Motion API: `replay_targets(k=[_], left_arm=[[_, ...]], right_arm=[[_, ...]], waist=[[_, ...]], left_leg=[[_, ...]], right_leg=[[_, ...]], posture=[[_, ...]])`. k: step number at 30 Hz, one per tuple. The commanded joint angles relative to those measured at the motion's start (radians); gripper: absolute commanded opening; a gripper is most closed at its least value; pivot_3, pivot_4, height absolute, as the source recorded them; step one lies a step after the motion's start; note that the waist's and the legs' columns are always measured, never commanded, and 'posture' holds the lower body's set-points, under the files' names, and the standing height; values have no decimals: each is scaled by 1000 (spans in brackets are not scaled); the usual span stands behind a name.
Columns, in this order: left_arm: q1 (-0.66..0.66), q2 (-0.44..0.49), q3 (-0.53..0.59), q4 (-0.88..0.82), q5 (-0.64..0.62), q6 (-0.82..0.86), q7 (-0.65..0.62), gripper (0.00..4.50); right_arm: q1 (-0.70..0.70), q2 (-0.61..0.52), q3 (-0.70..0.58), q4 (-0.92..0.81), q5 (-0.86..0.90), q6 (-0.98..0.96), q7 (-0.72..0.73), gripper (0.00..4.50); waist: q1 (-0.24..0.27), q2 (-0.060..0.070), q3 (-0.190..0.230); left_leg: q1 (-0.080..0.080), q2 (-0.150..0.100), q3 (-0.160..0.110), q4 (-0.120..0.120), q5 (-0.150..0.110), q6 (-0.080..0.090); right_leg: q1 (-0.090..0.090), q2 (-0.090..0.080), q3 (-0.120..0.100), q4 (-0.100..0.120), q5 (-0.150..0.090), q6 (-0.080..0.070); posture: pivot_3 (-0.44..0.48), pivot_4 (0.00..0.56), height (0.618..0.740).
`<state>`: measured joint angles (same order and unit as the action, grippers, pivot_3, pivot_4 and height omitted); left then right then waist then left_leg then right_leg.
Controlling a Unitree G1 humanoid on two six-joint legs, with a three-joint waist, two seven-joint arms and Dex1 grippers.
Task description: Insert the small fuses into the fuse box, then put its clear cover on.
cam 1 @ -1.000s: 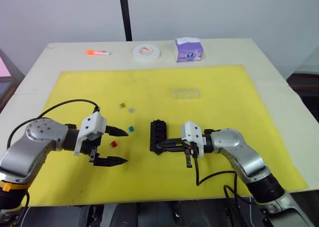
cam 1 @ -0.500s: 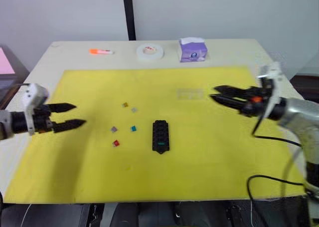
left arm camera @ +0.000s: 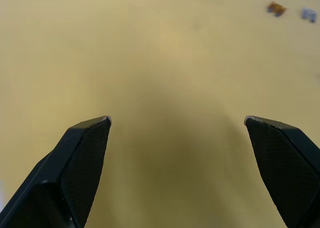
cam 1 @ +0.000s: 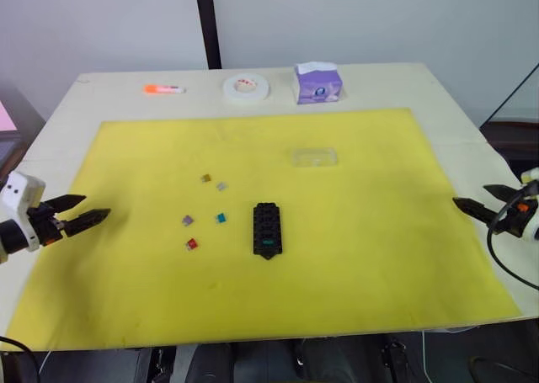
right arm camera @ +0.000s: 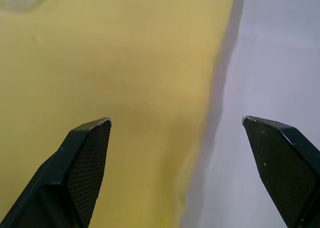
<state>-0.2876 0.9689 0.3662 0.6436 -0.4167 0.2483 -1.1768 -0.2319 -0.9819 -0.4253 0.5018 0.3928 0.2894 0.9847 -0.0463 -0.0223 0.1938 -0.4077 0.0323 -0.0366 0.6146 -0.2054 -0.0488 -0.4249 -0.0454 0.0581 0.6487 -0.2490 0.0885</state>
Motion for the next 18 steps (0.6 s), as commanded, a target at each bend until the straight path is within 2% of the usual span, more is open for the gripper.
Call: replay_targets(k=[1, 8, 10, 13, 18], left_arm=[[-5, 14, -10, -1, 24, -19, -9, 4500], [-47, 13, -29, 15, 44, -34, -14, 4500], [-28, 19, -64, -100, 18, 33, -73, 4500], [3, 36, -99, -343, -54, 181, -133, 4500], [76, 66, -112, -592, -153, 356, -185, 4500]], right_arm=[[-20, -8, -23, -10, -4, -39, -10, 4478], [-36, -21, 1, -66, -4, 7, -11, 4478], [-83, -33, 30, -149, 34, 132, -12, 4478], [-192, -62, 148, -346, 68, 356, 1, 4478], [-364, -7, 278, -678, 231, 584, 30, 4478]], waist=[[-1, 0, 0], [2, 0, 0], [2, 0, 0], [-4, 1, 1], [-15, 1, 1]], left_leg=[[0, 0, 0, 0, 0, 0], [0, 0, 0, 0, 0, 0], [0, 0, 0, 1, 0, 0], [0, 0, 1, 0, 0, 0], [0, 1, 1, -2, 0, 0]], right_leg=[[0, 0, 0, 0, 0, 0], [0, 0, 0, 0, 0, 0], [0, 0, 1, 0, 0, 0], [-1, 0, 2, 1, 0, 0], [-3, 2, 3, 1, -1, 1]], posture=[[0, 150, 740], [0, 150, 740], [0, 150, 740], [0, 150, 740], [0, 150, 740]])
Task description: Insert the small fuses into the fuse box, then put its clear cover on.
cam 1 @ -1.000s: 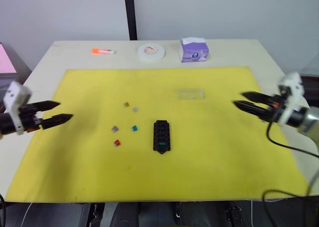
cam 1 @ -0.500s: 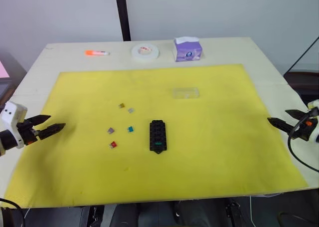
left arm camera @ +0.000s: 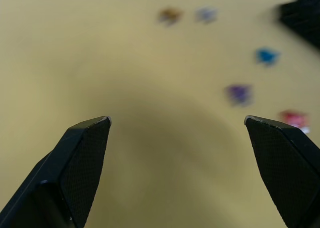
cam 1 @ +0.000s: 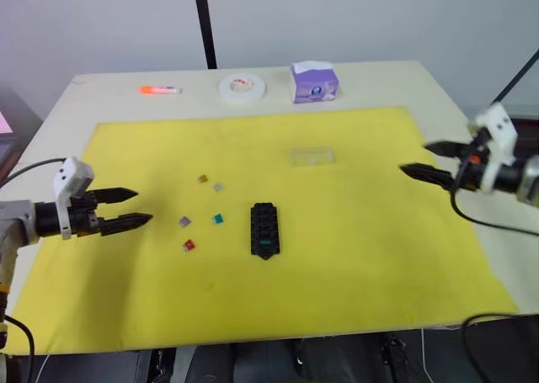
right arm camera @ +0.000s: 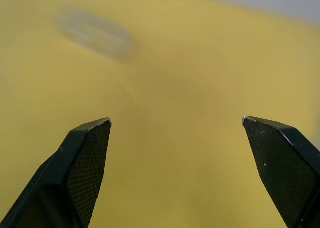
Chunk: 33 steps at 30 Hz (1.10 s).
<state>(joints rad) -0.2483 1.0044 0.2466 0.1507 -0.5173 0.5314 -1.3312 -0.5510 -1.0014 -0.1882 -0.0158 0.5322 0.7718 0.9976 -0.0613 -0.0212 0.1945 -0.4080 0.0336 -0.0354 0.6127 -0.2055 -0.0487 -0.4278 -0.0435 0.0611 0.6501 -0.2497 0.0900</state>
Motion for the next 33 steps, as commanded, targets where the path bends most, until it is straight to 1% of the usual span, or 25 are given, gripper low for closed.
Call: replay_targets(k=[1, 3, 6, 8, 10, 13, 17, 20, 25, 28, 32, 33], left_arm=[[56, 37, -1, -135, -65, 93, -45, 4500], [92, 42, -31, -184, -64, 90, -72, 4500], [113, 35, -79, -203, -42, 60, -99, 4500], [110, 21, -100, -201, -36, 47, -96, 4500], [107, 7, -123, -199, -23, 28, -91, 4500], [106, -9, -157, -192, 1, -5, -94, 4500], [88, -33, -194, -163, 17, -22, -97, 4500], [61, -57, -227, -135, 33, -34, -97, 4500], [14, -101, -264, -96, 34, -7, -104, 4500], [7, -120, -289, -112, 32, 13, -109, 3884], [11, -126, -306, -128, 33, 53, -101, 2560], [13, -124, -306, -123, 33, 60, -101, 2560]], right_arm=[[-70, 31, 73, -224, 132, 145, 18, 4478], [-110, 80, 135, -336, 201, 225, 4, 4478], [-158, 202, 255, -459, 228, 290, -73, 4478], [-160, 275, 299, -516, 253, 313, -111, 4478], [-135, 315, 350, -558, 242, 305, -133, 4478], [-99, 343, 406, -578, 206, 276, -156, 4478], [-83, 353, 431, -577, 194, 252, -154, 4478], [-79, 352, 444, -574, 183, 241, -152, 4478], [-81, 350, 429, -578, 188, 252, -170, 4478], [-82, 348, 418, -578, 191, 262, -185, 4500], [-94, 344, 389, -584, 215, 294, -205, 4500], [-94, 343, 385, -586, 218, 300, -207, 4500]], waist=[[-2, 0, 0], [-4, 0, 0], [-5, 0, 0], [-3, -1, 0], [7, -1, 0], [19, -2, -1], [19, -2, -1], [19, -2, -1], [23, -2, -1], [26, -2, -1], [24, -2, -1], [23, -2, -1]], left_leg=[[0, 0, 0, 0, 0, 1], [-1, 0, 0, 0, -1, 2], [-1, 0, 0, 1, -1, 2], [-1, 0, 0, 2, -1, 2], [-2, -1, 0, 3, -1, 2], [-2, -1, 1, 3, -1, 2], [-2, -1, 1, 3, -1, 2], [-2, -1, 1, 3, -1, 2], [-2, -1, 1, 4, -1, 2], [-2, -1, 1, 4, -1, 2], [-2, -1, 1, 4, -1, 2], [-2, -1, 1, 4, -1, 2]], right_leg=[[0, 0, 0, 0, -1, 1], [0, -1, 0, 0, -1, 2], [0, -1, 0, -1, -1, 1], [0, -1, 0, -1, -1, 0], [0, -2, 0, -1, -1, 0], [0, -2, 0, -2, -1, 0], [0, -2, 0, -1, -1, 0], [0, -2, 0, -1, 0, 0], [1, -2, 0, -1, 0, 0], [1, -2, 0, -1, 0, 0], [1, -2, 0, -1, 0, 0], [1, -2, 0, -1, 0, 0]], posture=[[0, 150, 740], [0, 150, 740], [0, 150, 740], [0, 150, 740], [0, 150, 740], [0, 150, 740], [0, 150, 740], [0, 150, 740], [0, 150, 740], [0, 150, 740], [0, 150, 740], [0, 150, 740]])
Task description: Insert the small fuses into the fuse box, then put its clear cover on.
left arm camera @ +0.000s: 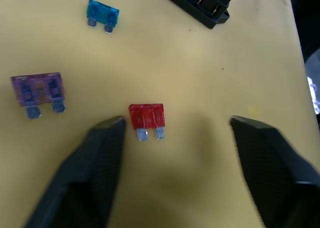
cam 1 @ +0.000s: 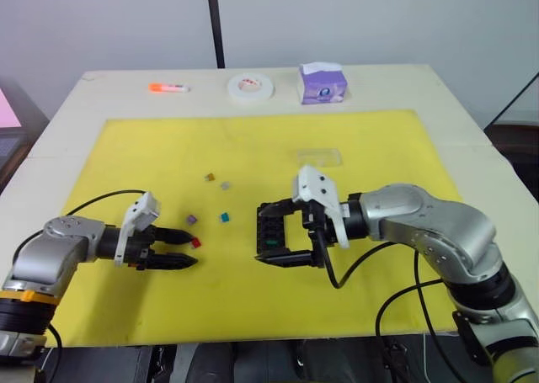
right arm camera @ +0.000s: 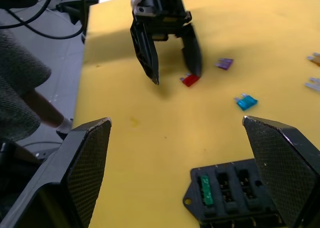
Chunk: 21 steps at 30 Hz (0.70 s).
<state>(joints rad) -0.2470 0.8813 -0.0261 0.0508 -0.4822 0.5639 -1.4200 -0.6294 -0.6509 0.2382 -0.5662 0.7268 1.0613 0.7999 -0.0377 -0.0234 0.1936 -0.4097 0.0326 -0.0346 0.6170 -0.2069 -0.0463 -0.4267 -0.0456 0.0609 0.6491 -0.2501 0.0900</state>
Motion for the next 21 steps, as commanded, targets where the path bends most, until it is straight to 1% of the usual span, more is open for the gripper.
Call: replay_targets(k=[1, 6, 11, 14, 16, 18, 20, 21], left_arm=[[12, 0, -33, -19, -2, 32, -12, 2560], [13, 8, -16, 39, -4, 58, -21, 2560], [18, 11, -11, 52, -13, 74, -31, 2560], [24, 9, -8, 52, -19, 80, -33, 1975], [26, 6, -6, 54, -26, 86, -32, 1345], [28, 4, -4, 57, -28, 85, -32, 605], [29, -1, -5, 65, -25, 81, -29, 21], [28, -3, -5, 67, -25, 80, -26, 21]], right_arm=[[-16, -9, -44, -37, 25, 14, -12, 4500], [-13, -20, -47, -35, 19, 13, -14, 4500], [-7, -27, -40, -28, 7, -2, -13, 4500], [-2, -30, -36, -23, -3, -12, -13, 4500], [0, -31, -35, -21, -9, -17, -14, 4500], [2, -33, -35, -19, -15, -20, -14, 4500], [6, -39, -33, -14, -27, -28, -12, 4500], [8, -40, -33, -12, -31, -31, -10, 4500]], waist=[[-2, 0, 0], [-5, 0, 0], [-8, 0, 0], [-8, 0, 0], [-8, 0, 0], [-8, 0, 0], [-7, 0, 0], [-7, 0, 0]], left_leg=[[0, 0, 0, 0, 0, 0], [0, 0, 0, 0, 0, 0], [1, 0, 0, -1, 0, 0], [1, 0, 0, -1, 0, 0], [1, 0, 0, -1, 0, 0], [1, 0, 0, -1, 0, 0], [1, 0, 0, -1, 0, 0], [1, 0, 0, -1, 0, 0]], right_leg=[[0, 0, 0, 0, 0, 0], [0, 0, 0, 0, 0, 0], [0, 0, 0, 0, 0, 0], [0, 1, 0, 0, 0, 0], [0, 0, 0, 0, 0, 0], [0, 0, 0, 0, 0, 0], [0, 0, 0, 0, 0, 0], [0, 0, 0, 0, 0, 0]], posture=[[0, 150, 740], [0, 150, 740], [0, 150, 740], [0, 150, 740], [0, 150, 740], [0, 150, 740], [0, 150, 740], [0, 150, 740]])
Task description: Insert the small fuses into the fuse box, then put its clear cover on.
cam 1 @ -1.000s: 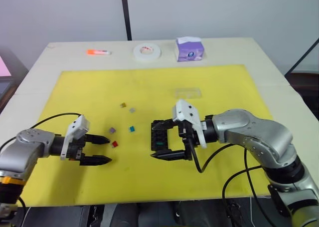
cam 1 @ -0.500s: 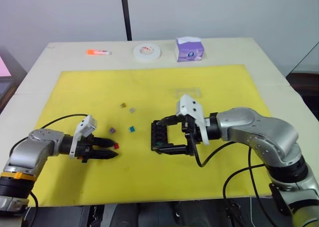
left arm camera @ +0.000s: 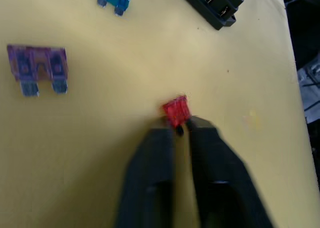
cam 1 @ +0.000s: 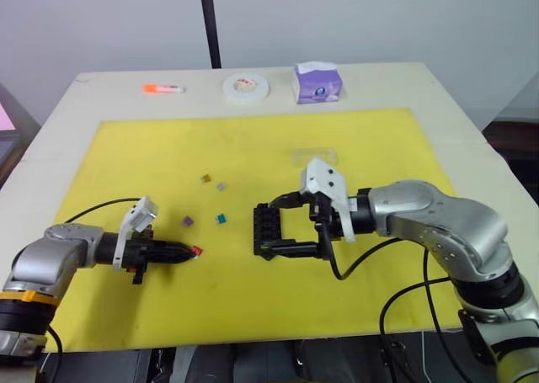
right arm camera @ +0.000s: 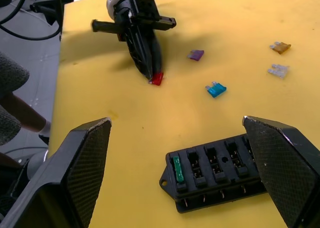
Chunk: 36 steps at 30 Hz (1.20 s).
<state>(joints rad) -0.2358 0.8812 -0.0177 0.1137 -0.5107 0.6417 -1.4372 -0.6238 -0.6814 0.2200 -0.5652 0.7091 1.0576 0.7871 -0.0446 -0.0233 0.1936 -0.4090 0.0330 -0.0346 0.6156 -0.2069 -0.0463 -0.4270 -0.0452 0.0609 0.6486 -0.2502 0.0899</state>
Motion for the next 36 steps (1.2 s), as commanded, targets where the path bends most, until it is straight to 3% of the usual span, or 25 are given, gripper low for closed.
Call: replay_targets(k=[1, 12, 18, 24, 30, 35, 36], left_arm=[[17, -6, -11, 5, 0, 5, -7, 21], [17, -21, 53, -45, -66, 68, 35, 21], [6, -8, 146, -136, -184, 187, 75, 21], [-4, -24, 217, -241, -290, 279, 144, 21], [-241, -110, 278, -304, -466, 377, 298, 21], [-374, -159, 257, -303, -516, 386, 351, 21], [-404, -171, 244, -296, -514, 377, 351, 3]], right_arm=[[6, -10, -14, -11, -16, -31, 4, 4500], [46, -9, -43, 15, -22, -74, 24, 4500], [44, -12, -76, 32, 3, -68, 42, 4500], [-3, 55, -157, 89, 118, 8, 7, 4500], [-227, 134, -342, 297, 368, 232, -84, 4500], [-338, 140, -375, 371, 428, 300, -122, 4500], [-355, 145, -378, 378, 435, 304, -130, 4297]], waist=[[0, 0, 0], [1, 0, 0], [1, -1, 0], [-1, -1, 0], [7, -2, 1], [0, -2, 1], [-2, -2, 1]], left_leg=[[0, 0, 0, 0, 0, 0], [0, 0, 0, 0, 0, 0], [0, 0, 0, 0, 0, 0], [0, 0, 0, 0, 0, 0], [-1, 0, -1, 2, 0, 0], [-1, -1, -1, 0, 0, 0], [-1, -1, -1, 0, 0, 1]], right_leg=[[0, 0, 0, 0, 0, 0], [0, 0, 0, 0, 0, 0], [0, 0, 0, 0, 0, 0], [0, 0, 0, 0, 0, 0], [0, 0, 0, 1, 0, 0], [1, 0, 0, -2, 2, 5], [1, 1, 0, -1, 2, 6]], posture=[[0, 150, 740], [0, 150, 740], [0, 150, 740], [0, 150, 740], [0, 150, 740], [0, 150, 740], [0, 150, 740]])
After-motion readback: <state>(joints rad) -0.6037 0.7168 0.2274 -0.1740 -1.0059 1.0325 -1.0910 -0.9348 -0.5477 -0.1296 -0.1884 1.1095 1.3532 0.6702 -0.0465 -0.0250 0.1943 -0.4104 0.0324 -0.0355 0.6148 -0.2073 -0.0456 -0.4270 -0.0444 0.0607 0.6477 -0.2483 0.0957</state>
